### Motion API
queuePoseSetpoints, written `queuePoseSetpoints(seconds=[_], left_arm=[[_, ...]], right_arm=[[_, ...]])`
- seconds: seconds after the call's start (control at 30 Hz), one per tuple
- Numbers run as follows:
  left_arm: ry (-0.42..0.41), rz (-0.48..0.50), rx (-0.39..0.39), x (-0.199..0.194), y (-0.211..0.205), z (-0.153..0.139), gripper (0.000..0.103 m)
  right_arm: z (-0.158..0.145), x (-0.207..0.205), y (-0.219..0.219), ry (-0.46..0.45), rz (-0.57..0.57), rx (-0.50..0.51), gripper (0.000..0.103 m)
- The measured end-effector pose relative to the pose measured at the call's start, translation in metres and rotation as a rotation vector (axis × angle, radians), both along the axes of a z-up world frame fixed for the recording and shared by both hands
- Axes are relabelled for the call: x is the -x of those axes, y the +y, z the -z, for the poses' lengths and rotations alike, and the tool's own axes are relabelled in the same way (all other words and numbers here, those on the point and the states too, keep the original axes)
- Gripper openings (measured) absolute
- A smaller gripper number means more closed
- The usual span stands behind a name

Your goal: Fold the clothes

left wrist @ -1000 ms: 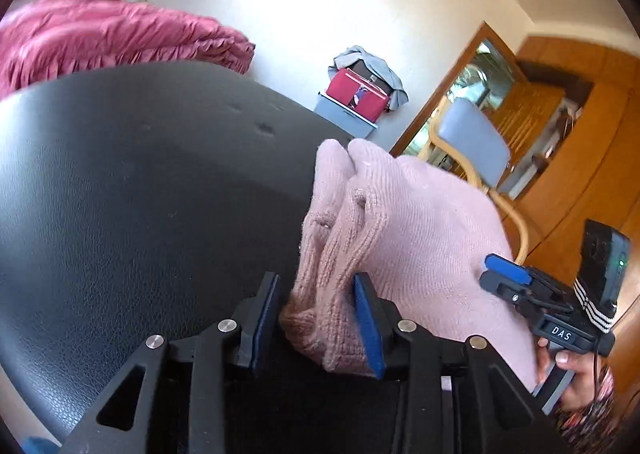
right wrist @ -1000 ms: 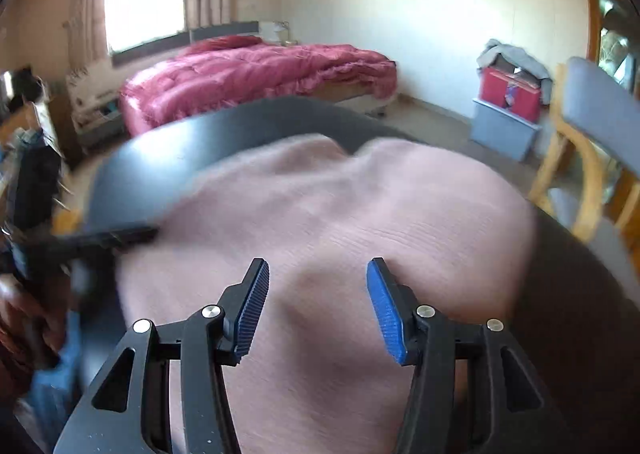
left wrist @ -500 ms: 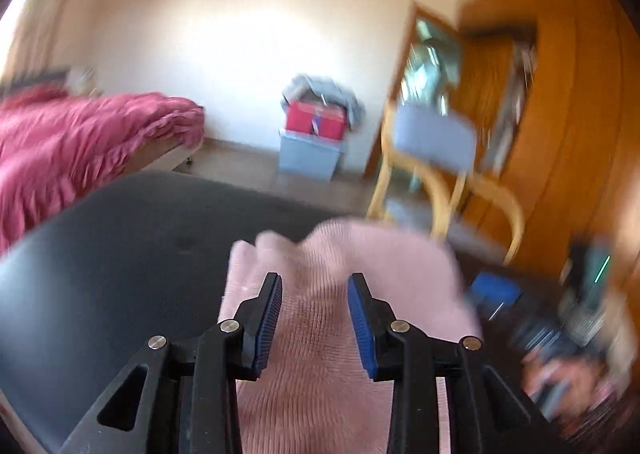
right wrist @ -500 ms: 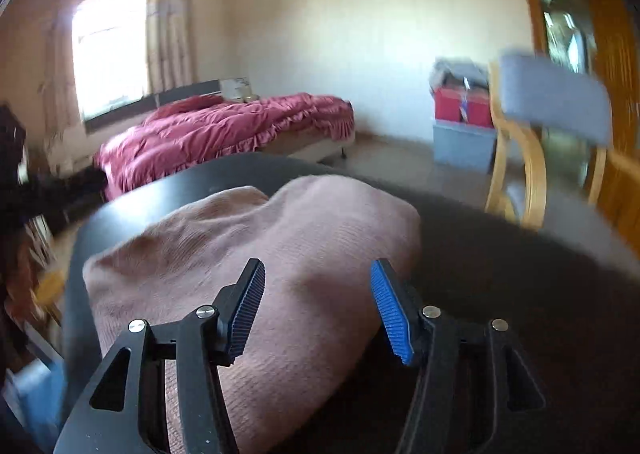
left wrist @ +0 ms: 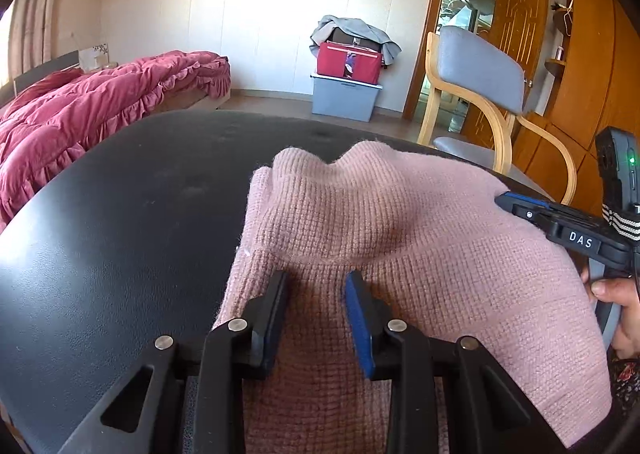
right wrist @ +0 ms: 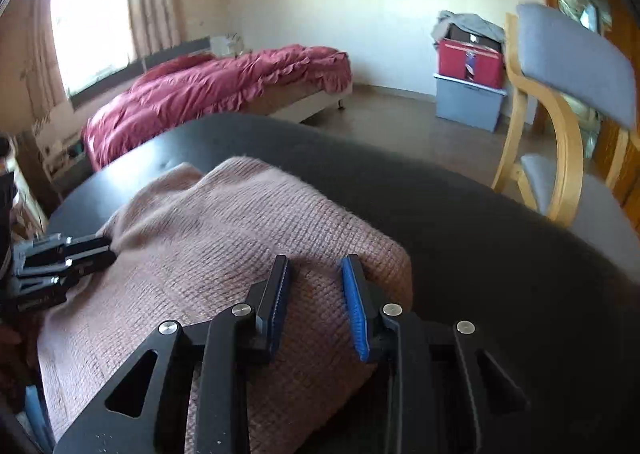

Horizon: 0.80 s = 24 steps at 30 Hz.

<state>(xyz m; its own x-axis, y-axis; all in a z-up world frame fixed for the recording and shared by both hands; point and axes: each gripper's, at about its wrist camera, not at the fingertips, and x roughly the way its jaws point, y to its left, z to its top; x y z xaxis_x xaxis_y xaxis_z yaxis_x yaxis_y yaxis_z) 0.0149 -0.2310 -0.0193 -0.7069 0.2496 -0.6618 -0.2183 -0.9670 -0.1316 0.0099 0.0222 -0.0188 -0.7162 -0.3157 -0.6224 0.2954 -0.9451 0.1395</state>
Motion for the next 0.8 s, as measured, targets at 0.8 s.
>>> queuePoseSetpoints(seconds=[0.8], left_arm=[[0.055,-0.03,0.129,-0.056,-0.014,-0.001,0.037]], right_arm=[[0.007,-0.122,-0.065,-0.01,-0.21,-0.186,0.053]])
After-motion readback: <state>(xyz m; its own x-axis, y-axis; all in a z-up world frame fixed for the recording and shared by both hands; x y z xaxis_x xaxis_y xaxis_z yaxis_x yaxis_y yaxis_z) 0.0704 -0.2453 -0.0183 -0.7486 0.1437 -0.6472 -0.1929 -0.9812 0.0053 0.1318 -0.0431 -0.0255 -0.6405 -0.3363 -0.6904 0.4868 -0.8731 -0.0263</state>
